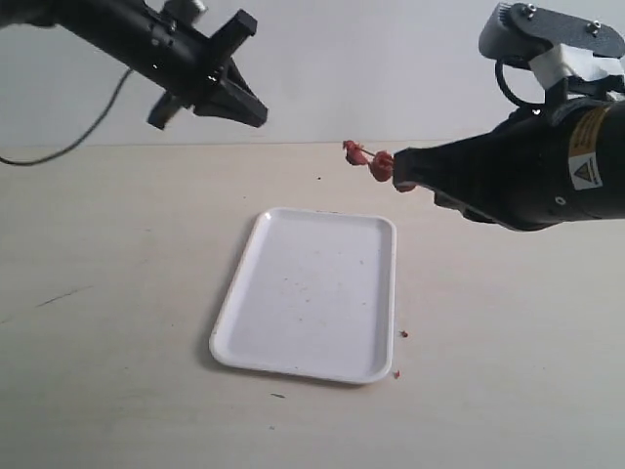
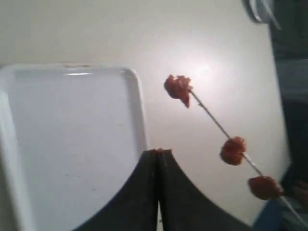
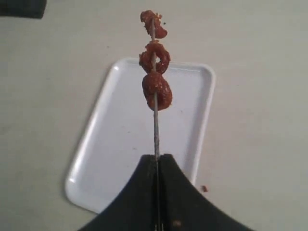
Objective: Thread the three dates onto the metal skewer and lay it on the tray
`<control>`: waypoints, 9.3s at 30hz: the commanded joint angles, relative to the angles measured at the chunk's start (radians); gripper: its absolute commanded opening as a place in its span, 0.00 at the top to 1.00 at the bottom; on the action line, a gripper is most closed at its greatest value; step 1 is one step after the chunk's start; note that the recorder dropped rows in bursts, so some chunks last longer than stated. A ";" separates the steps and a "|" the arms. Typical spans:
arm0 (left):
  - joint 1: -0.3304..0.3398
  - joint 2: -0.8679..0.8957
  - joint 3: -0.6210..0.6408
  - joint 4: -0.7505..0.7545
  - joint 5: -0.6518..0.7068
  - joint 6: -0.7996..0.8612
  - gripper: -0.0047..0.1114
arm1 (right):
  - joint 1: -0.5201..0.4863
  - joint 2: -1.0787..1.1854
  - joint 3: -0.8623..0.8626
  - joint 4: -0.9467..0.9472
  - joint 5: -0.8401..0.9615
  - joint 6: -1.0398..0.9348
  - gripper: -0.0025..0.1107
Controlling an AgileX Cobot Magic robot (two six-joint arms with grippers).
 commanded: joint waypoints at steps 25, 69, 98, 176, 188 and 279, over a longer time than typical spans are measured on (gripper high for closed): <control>-0.001 -0.458 0.002 0.393 0.004 -0.068 0.96 | 0.492 0.082 -0.005 -0.687 0.447 0.415 0.98; -0.005 -0.481 0.002 0.385 0.004 -0.046 0.96 | 0.596 0.656 -0.066 -1.034 0.517 1.057 0.96; -0.005 -0.595 0.002 0.431 0.004 -0.022 0.96 | 0.599 0.195 -0.074 -0.730 0.727 0.601 0.39; 0.376 -2.095 1.929 0.854 -0.960 -0.050 0.96 | 0.599 -0.956 0.295 -0.375 0.509 0.166 0.98; 0.393 -2.095 2.050 0.885 -0.935 -0.048 0.96 | 0.599 -0.956 0.295 -0.373 0.509 0.166 0.98; 0.350 -2.097 2.050 0.885 -0.935 -0.046 0.96 | -0.349 -1.216 0.783 0.330 -0.103 -0.617 0.98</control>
